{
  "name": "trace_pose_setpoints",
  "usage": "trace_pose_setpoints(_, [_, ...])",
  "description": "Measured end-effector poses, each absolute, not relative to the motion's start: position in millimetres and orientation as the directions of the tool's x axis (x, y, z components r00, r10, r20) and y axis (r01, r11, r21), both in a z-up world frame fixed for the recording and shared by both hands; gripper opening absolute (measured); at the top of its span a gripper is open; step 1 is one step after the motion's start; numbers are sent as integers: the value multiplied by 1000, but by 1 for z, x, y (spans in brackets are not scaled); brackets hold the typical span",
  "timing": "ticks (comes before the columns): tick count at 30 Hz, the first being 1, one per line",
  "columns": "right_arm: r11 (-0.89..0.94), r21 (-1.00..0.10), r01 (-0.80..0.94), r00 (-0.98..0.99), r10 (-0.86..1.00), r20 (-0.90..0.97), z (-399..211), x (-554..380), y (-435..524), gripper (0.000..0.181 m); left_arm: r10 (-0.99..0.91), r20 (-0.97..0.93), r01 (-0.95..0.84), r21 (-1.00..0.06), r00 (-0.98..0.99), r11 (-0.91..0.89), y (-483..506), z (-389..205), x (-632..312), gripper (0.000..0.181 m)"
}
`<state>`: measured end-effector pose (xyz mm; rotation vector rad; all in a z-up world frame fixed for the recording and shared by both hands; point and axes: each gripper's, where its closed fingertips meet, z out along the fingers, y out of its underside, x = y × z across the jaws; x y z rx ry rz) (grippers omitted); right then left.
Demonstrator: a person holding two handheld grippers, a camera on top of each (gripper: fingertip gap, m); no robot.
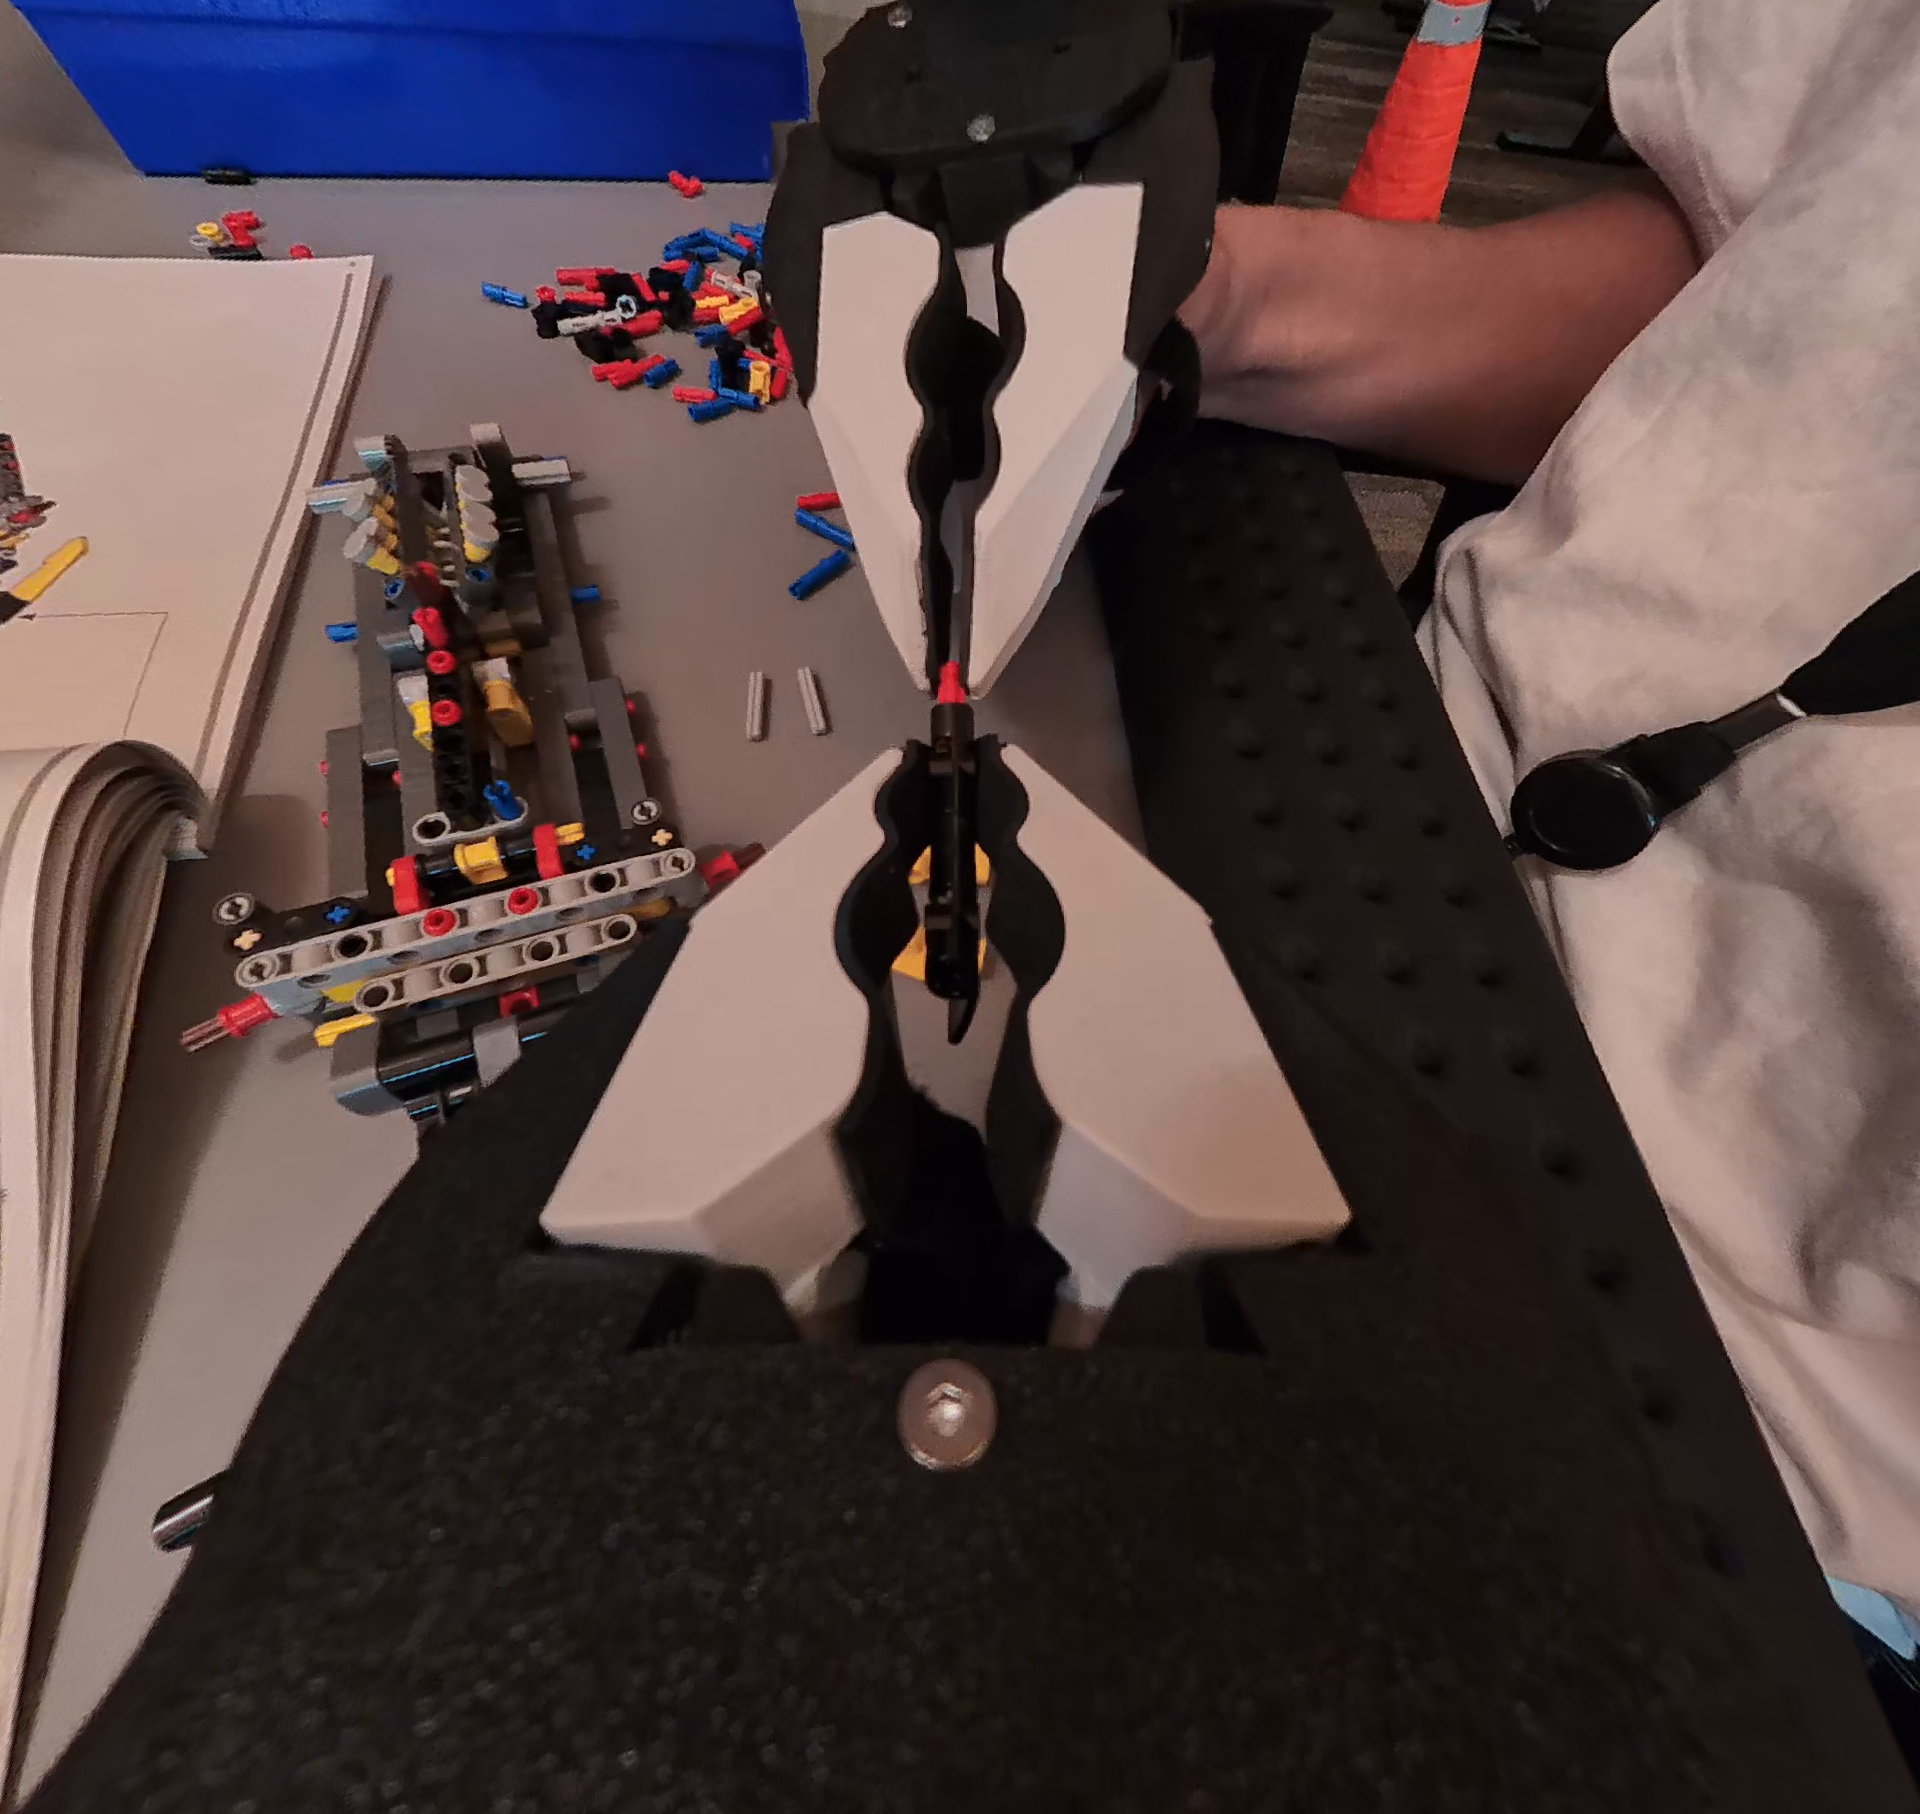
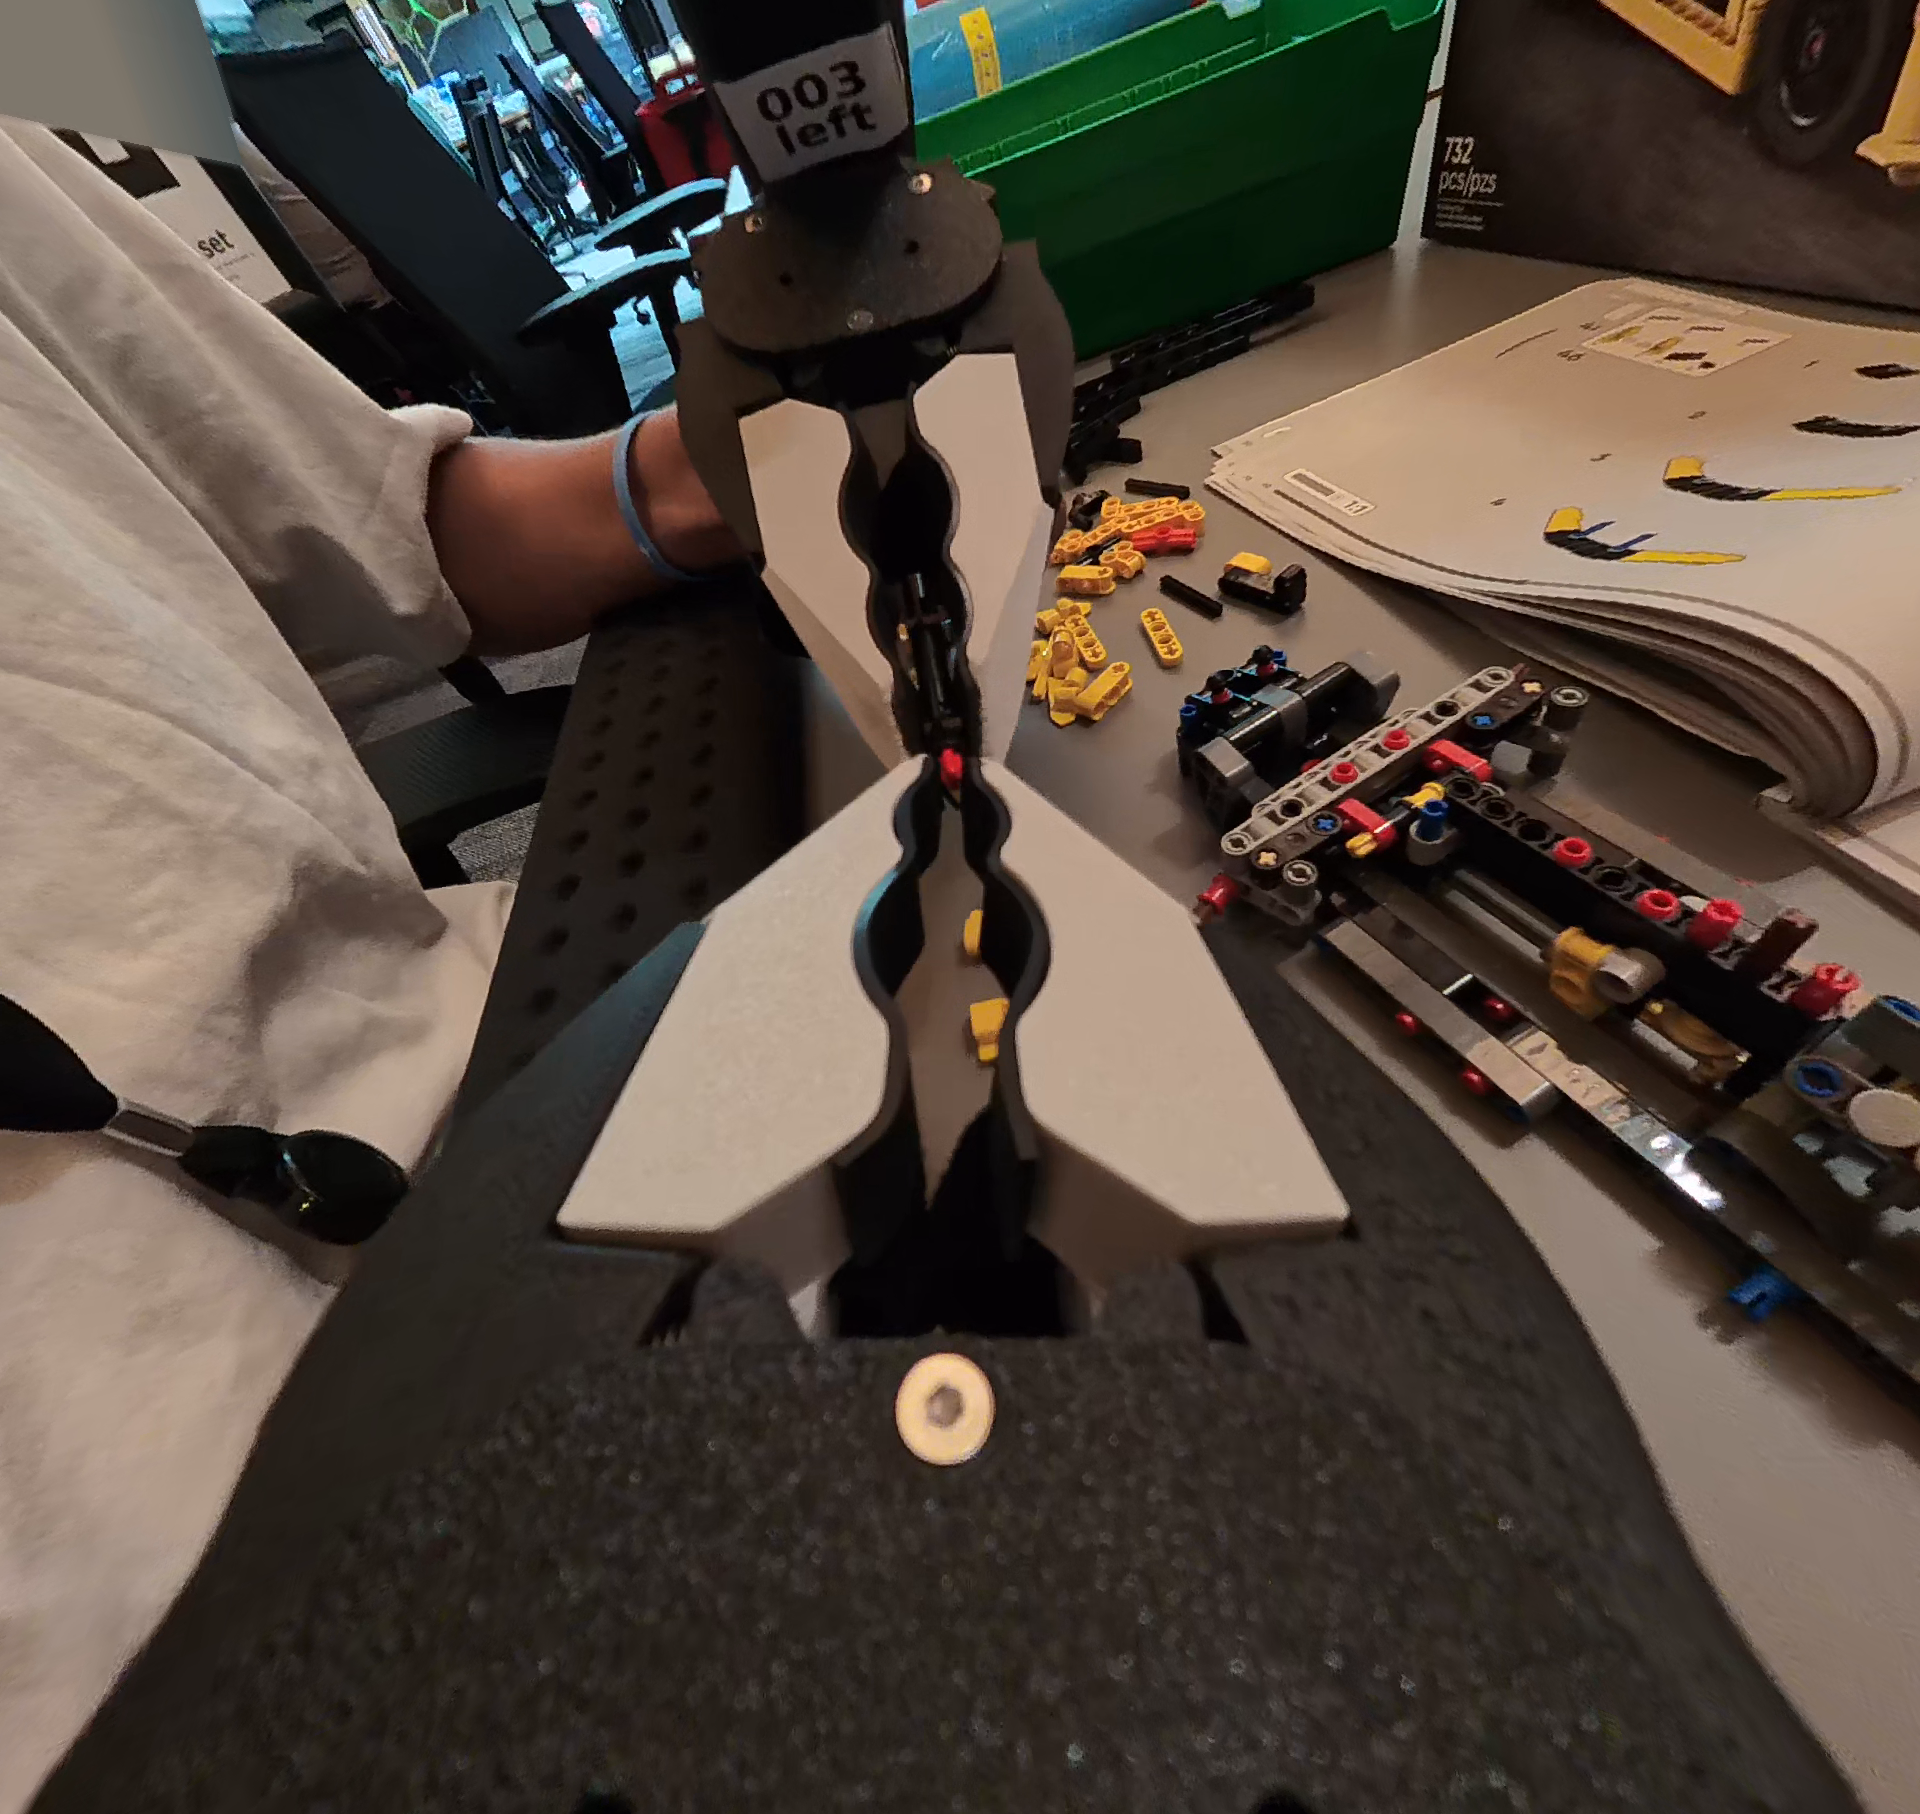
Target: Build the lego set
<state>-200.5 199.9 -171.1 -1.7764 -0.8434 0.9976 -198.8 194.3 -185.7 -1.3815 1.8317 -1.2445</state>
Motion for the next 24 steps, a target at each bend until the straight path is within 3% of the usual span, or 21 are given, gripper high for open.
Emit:
trace_pose_setpoints(14, [-361,-924,124,446,852,-273,-171,-201,200,2,-933,120,-448,-893,-340,48,193,-186,-198,7])
trace_pose_setpoints(24, [-337,-941,23,411,861,-298,-154,-198,200,3,-944,68,-363,-930,-322,57,194,-169,-194,6])
